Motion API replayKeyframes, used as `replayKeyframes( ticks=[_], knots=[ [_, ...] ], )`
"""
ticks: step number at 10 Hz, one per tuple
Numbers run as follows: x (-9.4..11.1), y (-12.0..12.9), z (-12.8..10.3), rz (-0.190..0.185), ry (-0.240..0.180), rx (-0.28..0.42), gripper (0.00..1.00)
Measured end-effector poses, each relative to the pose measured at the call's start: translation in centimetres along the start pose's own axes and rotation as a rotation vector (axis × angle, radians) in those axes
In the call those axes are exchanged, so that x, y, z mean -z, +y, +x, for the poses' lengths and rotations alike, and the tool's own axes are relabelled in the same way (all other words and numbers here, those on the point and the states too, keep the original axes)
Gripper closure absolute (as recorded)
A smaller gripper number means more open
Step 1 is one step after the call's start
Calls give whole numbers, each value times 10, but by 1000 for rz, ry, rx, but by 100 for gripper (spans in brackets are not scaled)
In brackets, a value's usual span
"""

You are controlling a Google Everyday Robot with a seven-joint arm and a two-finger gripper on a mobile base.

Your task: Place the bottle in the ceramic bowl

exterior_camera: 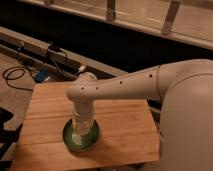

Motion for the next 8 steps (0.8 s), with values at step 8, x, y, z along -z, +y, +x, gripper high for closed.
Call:
replayKeyframes(
  ticks=[8],
  knots=[
    [-1,-1,0,-1,2,-2,20]
  ],
)
